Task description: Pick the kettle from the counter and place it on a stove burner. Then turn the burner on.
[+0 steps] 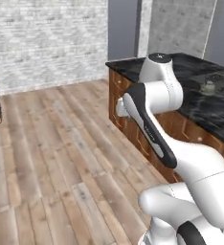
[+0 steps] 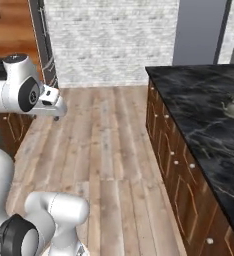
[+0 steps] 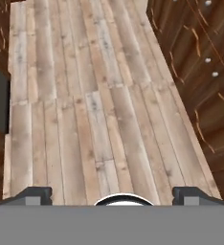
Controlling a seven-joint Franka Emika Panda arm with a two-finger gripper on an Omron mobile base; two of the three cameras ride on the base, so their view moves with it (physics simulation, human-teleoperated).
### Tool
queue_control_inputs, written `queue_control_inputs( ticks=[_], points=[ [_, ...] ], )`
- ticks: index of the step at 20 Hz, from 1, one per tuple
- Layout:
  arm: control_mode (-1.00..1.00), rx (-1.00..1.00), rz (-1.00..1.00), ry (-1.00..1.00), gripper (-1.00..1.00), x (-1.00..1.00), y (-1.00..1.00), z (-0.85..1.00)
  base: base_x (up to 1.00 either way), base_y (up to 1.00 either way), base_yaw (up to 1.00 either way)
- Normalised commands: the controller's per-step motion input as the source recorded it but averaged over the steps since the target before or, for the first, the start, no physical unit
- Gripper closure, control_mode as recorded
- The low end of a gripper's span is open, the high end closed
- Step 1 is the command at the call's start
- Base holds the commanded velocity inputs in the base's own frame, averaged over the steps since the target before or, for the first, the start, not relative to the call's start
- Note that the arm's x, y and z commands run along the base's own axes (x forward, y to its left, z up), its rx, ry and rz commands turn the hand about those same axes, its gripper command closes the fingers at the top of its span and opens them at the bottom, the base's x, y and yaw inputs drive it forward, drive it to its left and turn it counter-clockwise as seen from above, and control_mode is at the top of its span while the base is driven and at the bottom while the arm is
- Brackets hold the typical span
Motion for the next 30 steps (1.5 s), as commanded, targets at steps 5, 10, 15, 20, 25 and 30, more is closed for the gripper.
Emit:
queue_control_inputs(
  ticks=[5,10,15,20,25,30],
  points=[
    [1.0,0.0,0.0,0.0,-1.0,0.0,0.0,0.0,1.0,0.68,-0.47],
    [1.0,0.0,0.0,0.0,-1.0,0.0,0.0,0.0,1.0,0.7,-0.56],
    [1.0,0.0,0.0,0.0,-1.0,0.0,0.0,0.0,0.95,0.58,-0.68],
    [1.0,0.0,0.0,0.0,-1.0,0.0,0.0,0.0,0.82,0.54,-0.72],
    [1.0,0.0,0.0,0.0,-1.0,0.0,0.0,0.0,0.57,0.11,-0.76],
    [1.0,0.0,0.0,0.0,-1.0,0.0,0.0,0.0,0.47,0.0,-0.79]
  ],
)
